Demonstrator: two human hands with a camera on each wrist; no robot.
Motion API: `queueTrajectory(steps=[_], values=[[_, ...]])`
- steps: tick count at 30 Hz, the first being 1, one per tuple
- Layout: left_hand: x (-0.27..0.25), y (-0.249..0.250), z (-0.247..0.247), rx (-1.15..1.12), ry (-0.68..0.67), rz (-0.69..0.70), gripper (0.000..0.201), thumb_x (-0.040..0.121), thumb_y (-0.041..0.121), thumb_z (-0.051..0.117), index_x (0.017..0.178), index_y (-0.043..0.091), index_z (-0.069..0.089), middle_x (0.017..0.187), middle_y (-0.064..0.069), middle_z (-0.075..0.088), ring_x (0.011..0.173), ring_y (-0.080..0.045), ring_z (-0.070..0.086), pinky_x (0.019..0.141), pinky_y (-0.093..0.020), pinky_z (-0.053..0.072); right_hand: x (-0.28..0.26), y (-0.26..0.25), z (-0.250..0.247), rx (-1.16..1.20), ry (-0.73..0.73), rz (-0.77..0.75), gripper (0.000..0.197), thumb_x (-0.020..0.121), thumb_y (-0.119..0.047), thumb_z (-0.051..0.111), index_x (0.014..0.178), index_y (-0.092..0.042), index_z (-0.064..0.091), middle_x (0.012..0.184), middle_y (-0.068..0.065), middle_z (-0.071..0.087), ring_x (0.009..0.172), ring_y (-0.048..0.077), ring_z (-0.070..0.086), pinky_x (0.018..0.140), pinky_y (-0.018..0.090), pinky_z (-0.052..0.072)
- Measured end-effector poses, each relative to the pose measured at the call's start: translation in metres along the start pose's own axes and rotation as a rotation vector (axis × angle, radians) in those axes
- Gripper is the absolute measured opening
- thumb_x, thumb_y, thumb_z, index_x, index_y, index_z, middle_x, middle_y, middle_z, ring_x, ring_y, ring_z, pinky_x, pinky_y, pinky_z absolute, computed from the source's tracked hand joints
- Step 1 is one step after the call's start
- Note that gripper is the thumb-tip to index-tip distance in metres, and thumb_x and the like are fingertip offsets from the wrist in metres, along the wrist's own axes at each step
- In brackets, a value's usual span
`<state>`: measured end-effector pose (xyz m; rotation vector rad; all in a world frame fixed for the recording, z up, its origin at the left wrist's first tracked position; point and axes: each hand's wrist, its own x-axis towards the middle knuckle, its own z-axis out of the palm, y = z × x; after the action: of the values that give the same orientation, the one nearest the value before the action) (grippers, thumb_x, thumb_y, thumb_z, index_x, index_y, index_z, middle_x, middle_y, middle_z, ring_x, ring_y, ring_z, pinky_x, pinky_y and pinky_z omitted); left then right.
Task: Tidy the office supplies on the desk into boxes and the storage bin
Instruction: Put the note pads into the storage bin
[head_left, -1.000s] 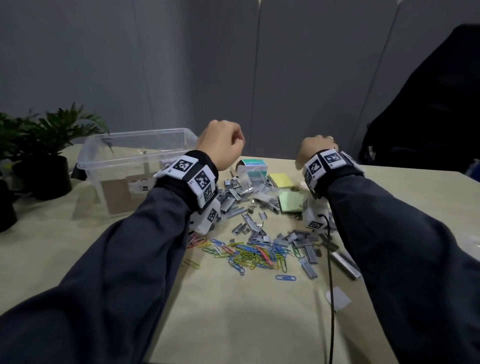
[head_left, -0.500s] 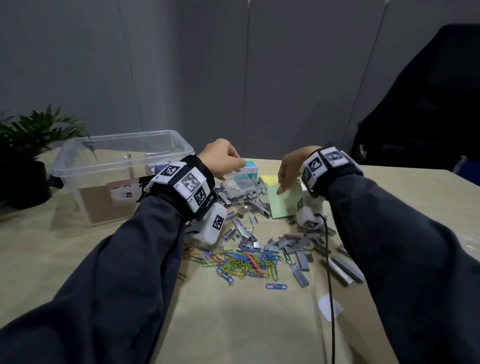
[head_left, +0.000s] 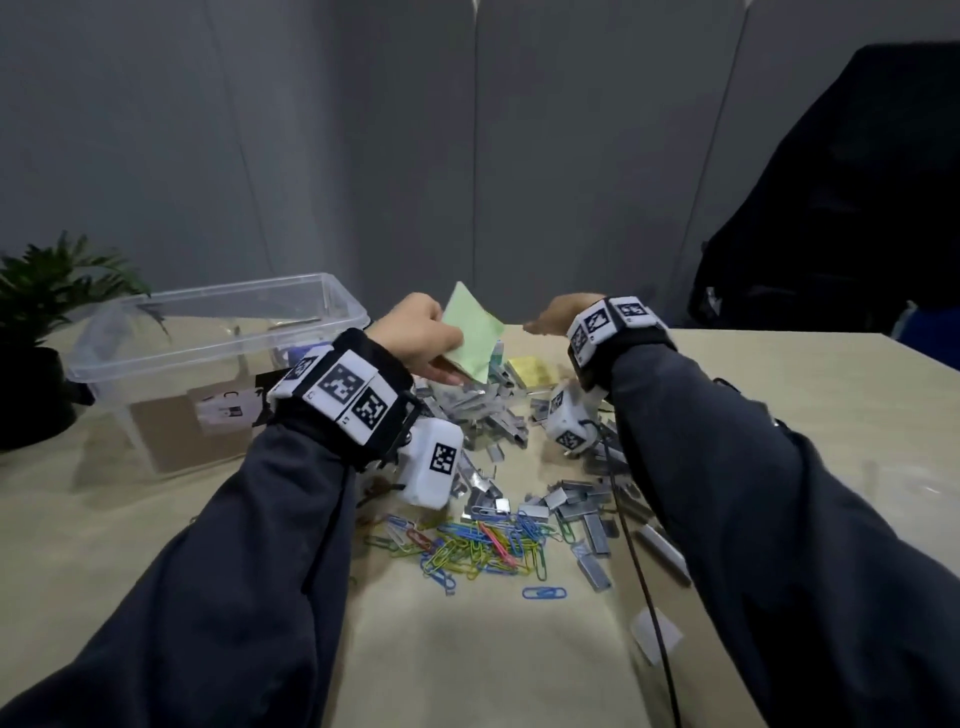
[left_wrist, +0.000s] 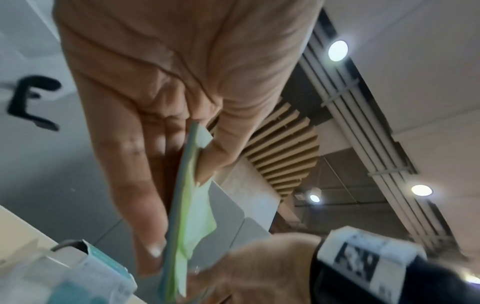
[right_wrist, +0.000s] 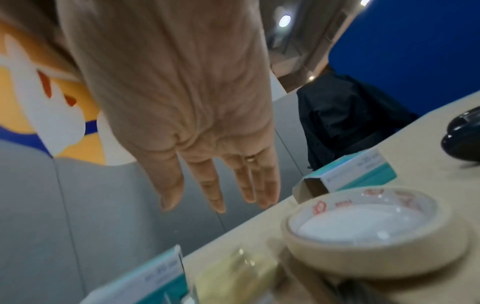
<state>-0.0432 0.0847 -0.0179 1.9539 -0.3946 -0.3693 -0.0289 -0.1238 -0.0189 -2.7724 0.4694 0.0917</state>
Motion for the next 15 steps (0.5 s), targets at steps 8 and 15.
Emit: queueTrajectory(steps=[8, 15], values=[[0.001, -0.02, -0.022, 0.037, 0.179, 0.1, 0.013, 0.085, 0.005, 0.057, 0.089, 0.012, 0.047, 0.096, -0.026, 0.062, 0.059, -0.026, 0.071, 0.054, -0.04, 0.06, 0.071, 0.007, 0.057, -0.245, -0.118, 0.004, 0.063, 0.03, -0.035, 0.076, 0.093, -0.038, 0.072, 0.107, -0.009, 0.069, 0.096, 0.026, 0.066, 0.09, 0.046, 0.053], [-0.005, -0.016, -0.031, -0.136, 0.066, 0.112, 0.022, 0.089, -0.005, 0.051, 0.075, 0.009, 0.043, 0.089, -0.023, 0.062, 0.059, -0.02, 0.071, 0.05, -0.03, 0.059, -0.021, -0.019, 0.036, -0.32, -0.055, 0.041, 0.045, 0.071, -0.024, 0.079, 0.114, -0.027, 0.066, 0.117, 0.008, 0.059, 0.11, 0.037, 0.058, 0.092, 0.056, 0.05]])
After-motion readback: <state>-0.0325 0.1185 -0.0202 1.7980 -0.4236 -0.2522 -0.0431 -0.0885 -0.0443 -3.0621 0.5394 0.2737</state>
